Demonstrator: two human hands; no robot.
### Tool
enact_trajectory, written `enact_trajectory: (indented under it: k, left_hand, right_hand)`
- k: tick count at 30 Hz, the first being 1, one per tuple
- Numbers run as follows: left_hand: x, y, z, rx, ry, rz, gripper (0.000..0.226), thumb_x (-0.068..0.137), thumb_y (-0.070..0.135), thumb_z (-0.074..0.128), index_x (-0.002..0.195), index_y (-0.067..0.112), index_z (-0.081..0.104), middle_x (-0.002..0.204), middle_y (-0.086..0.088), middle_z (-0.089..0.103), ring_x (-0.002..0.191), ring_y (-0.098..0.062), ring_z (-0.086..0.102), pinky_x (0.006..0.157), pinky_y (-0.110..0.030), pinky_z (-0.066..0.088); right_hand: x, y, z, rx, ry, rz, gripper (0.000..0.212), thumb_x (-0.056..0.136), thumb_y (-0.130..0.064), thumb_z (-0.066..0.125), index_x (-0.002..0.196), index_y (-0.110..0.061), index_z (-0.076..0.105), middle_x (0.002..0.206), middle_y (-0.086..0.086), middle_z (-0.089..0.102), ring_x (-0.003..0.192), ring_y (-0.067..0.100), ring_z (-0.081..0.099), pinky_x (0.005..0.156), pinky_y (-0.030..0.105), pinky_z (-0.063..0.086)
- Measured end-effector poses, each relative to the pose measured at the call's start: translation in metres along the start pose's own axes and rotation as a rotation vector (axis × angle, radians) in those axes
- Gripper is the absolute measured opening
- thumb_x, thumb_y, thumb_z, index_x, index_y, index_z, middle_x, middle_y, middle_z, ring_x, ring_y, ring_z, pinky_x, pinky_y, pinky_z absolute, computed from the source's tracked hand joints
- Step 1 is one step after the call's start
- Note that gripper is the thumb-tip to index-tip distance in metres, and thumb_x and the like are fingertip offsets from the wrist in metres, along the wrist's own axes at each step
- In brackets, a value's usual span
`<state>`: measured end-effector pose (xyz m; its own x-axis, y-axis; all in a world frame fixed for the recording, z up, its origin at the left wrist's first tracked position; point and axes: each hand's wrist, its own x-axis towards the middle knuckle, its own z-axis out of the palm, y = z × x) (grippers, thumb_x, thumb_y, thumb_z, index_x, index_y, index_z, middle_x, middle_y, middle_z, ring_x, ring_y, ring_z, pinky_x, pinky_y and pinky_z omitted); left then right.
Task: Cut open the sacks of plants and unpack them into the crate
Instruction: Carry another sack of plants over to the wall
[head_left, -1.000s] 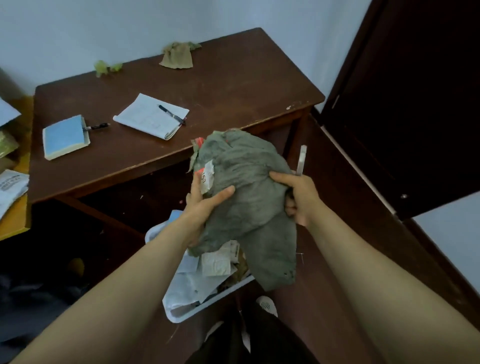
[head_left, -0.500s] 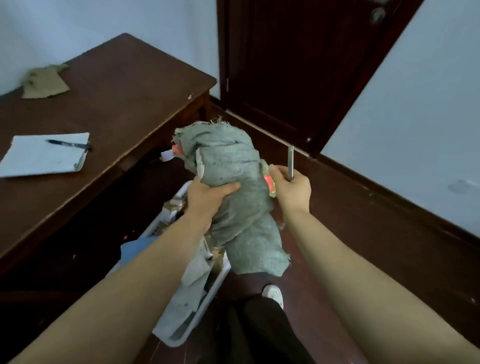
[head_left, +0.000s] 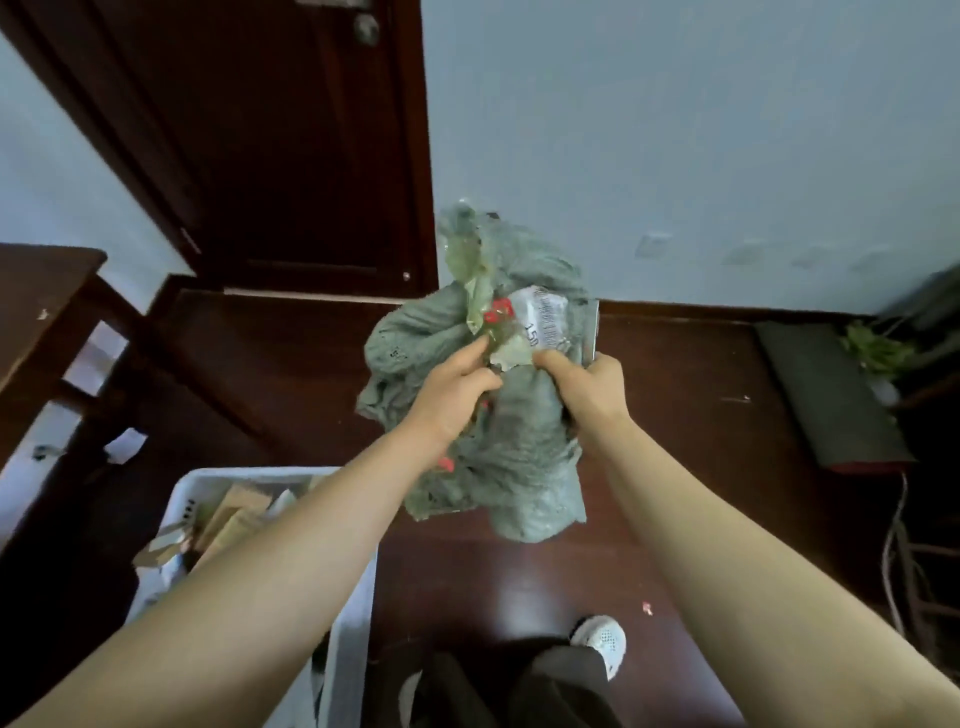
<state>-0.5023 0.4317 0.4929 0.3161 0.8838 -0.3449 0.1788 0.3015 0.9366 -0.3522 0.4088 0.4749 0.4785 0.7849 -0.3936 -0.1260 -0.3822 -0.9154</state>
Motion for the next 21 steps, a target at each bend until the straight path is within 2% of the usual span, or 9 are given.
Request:
enact_trajectory:
  k: [2, 4, 5, 8, 11, 13, 15, 17, 21]
  left_hand:
    - [0.018, 0.006, 0.043, 0.392, 0.222, 0.128, 0.06, 0.085, 0.03, 0.067, 0.139, 0.018, 0.044, 0.134, -0.003, 0.052, 0.122, -0.018, 0.047, 0.1, -0.03, 0.038]
    - [0.033, 0.013, 0.085, 0.814, 0.424, 0.166, 0.089, 0.071, 0.058, 0.071, 0.143, 0.021, 0.034, 0.144, -0.007, 0.035, 0.136, -0.026, 0.028, 0.107, -0.042, 0.027]
    - [0.042, 0.016, 0.105, 0.888, 0.433, 0.126, 0.105, 0.065, 0.069, 0.069, 0.147, 0.022, 0.023, 0.15, -0.01, 0.022, 0.141, -0.029, 0.016, 0.111, -0.048, 0.02]
    - [0.071, 0.029, 0.164, 0.659, 0.143, -0.133, 0.138, 0.044, 0.082, 0.068, 0.149, 0.035, -0.009, 0.158, -0.01, -0.007, 0.146, -0.029, -0.004, 0.117, -0.052, 0.007]
    - [0.095, 0.036, 0.226, 0.185, -0.169, -0.243, 0.153, 0.034, 0.065, 0.085, 0.15, 0.032, -0.009, 0.156, -0.002, 0.022, 0.138, -0.024, 0.033, 0.111, -0.046, 0.033]
    - [0.108, 0.046, 0.272, 0.052, -0.262, -0.252, 0.131, 0.039, 0.049, 0.092, 0.148, 0.023, 0.024, 0.136, -0.002, 0.054, 0.115, -0.021, 0.059, 0.095, -0.041, 0.05]
    - [0.118, 0.06, 0.319, -0.029, -0.322, -0.246, 0.078, 0.056, 0.027, 0.089, 0.126, 0.013, 0.056, 0.106, -0.006, 0.072, 0.09, -0.021, 0.071, 0.076, -0.034, 0.058]
    - [0.132, 0.072, 0.361, -0.026, -0.32, -0.238, 0.047, 0.064, 0.016, 0.084, 0.108, 0.01, 0.068, 0.095, -0.008, 0.074, 0.083, -0.022, 0.072, 0.072, -0.032, 0.057]
    - [0.181, 0.08, 0.435, 0.01, -0.237, -0.192, 0.047, 0.055, 0.014, 0.091, 0.098, 0.01, 0.073, 0.091, -0.006, 0.075, 0.083, -0.022, 0.072, 0.079, -0.038, 0.058]
  right_hand:
    - [0.016, -0.003, -0.047, 0.072, 0.064, 0.014, 0.007, 0.075, -0.012, 0.072, 0.074, -0.006, 0.068, 0.076, 0.01, 0.068, 0.073, 0.024, 0.067, 0.071, 0.038, 0.056]
    - [0.03, -0.007, -0.093, 0.143, 0.108, 0.042, 0.007, 0.077, -0.009, 0.071, 0.079, -0.003, 0.068, 0.071, 0.008, 0.066, 0.067, 0.021, 0.065, 0.067, 0.035, 0.056]
    - [0.037, -0.009, -0.116, 0.183, 0.126, 0.058, 0.01, 0.078, -0.009, 0.071, 0.082, 0.0, 0.068, 0.07, 0.007, 0.066, 0.065, 0.02, 0.065, 0.067, 0.035, 0.056]
    - [0.059, -0.014, -0.189, 0.307, 0.135, 0.114, 0.005, 0.079, -0.009, 0.069, 0.079, -0.005, 0.066, 0.07, 0.007, 0.067, 0.062, 0.02, 0.066, 0.065, 0.034, 0.056]
    - [0.081, -0.014, -0.256, 0.416, 0.1, 0.214, 0.017, 0.076, -0.017, 0.067, 0.089, -0.006, 0.067, 0.081, 0.01, 0.069, 0.073, 0.027, 0.066, 0.08, 0.042, 0.053]
    - [0.097, -0.014, -0.294, 0.464, 0.079, 0.291, 0.047, 0.065, -0.026, 0.068, 0.106, -0.004, 0.068, 0.095, 0.014, 0.07, 0.083, 0.031, 0.066, 0.089, 0.047, 0.05]
    - [0.114, -0.016, -0.328, 0.508, 0.071, 0.338, 0.064, 0.058, -0.031, 0.067, 0.116, -0.005, 0.065, 0.102, 0.015, 0.069, 0.087, 0.031, 0.066, 0.087, 0.045, 0.051]
    - [0.132, -0.019, -0.361, 0.564, 0.108, 0.325, 0.057, 0.064, -0.03, 0.068, 0.113, -0.002, 0.064, 0.094, 0.014, 0.069, 0.08, 0.03, 0.066, 0.078, 0.04, 0.054]
    - [0.175, -0.014, -0.423, 0.525, 0.425, 0.276, 0.034, 0.072, -0.033, 0.08, 0.086, -0.008, 0.061, 0.079, 0.007, 0.067, 0.068, 0.022, 0.063, 0.066, 0.033, 0.054]
